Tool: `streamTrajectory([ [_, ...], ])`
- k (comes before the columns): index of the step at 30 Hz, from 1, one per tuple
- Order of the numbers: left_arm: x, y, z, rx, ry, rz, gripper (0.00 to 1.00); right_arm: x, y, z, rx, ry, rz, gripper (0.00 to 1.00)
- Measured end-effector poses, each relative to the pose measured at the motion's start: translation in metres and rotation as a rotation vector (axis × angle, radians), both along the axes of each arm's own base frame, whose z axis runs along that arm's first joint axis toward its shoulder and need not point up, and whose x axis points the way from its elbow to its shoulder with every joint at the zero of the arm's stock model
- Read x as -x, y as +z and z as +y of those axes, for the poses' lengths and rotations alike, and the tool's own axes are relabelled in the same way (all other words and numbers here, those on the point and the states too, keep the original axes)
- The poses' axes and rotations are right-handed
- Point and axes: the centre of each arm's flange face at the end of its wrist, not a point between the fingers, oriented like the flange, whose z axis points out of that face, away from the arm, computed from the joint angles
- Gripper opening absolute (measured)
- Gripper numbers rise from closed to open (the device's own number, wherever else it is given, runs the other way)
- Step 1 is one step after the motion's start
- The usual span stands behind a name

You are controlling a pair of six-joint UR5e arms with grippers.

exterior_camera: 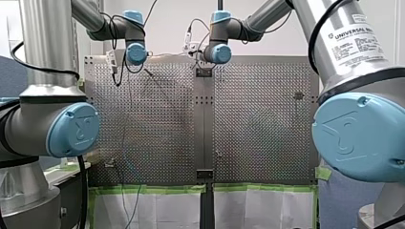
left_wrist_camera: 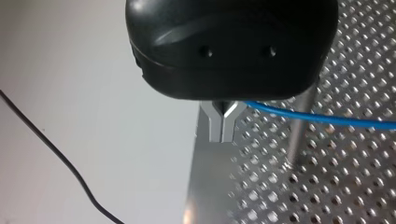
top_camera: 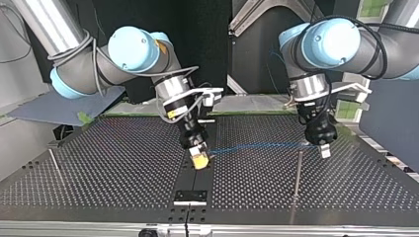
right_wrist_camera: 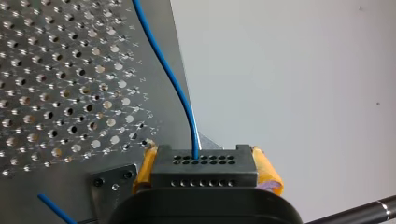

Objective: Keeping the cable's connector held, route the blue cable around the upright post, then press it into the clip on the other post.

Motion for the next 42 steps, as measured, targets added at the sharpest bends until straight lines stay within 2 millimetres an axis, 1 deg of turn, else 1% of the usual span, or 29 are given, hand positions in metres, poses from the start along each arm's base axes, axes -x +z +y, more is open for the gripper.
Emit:
streamTrajectory([
  [7,-0.032,-0.004,0.019,-0.011,0.003,0.043,0.00,-0.008,-0.009,-0.017,-0.002,-0.007,0.002,0.00],
  [11,-0.050,-0.001,0.034,-0.011,0.028,0.043,0.00,-0.011,-0.008,-0.023,0.003,-0.011,-0.003,0.00],
  [16,-0.064,0.007,0.049,-0.008,0.047,0.027,0.00,-0.015,-0.008,-0.029,0.008,-0.011,-0.007,0.00],
  [20,-0.072,0.016,0.059,0.001,0.040,0.006,0.00,-0.019,-0.015,-0.034,0.004,-0.012,-0.004,0.00],
  [22,-0.075,0.016,0.060,0.006,0.030,0.004,0.00,-0.021,-0.019,-0.036,0.001,-0.013,-0.001,0.00],
  [26,-0.084,0.006,0.059,0.009,-0.004,0.020,0.00,-0.024,-0.030,-0.040,-0.009,-0.014,0.008,0.00],
  [32,-0.097,-0.011,0.060,0.014,-0.045,0.046,0.00,-0.023,-0.038,-0.046,-0.015,-0.023,0.014,0.00],
  [37,-0.108,-0.018,0.061,0.018,-0.073,0.056,0.00,-0.022,-0.046,-0.053,-0.021,-0.032,0.024,0.00],
  [42,-0.116,-0.026,0.064,0.018,-0.085,0.071,0.00,-0.024,-0.063,-0.060,-0.034,-0.040,0.043,0.00],
])
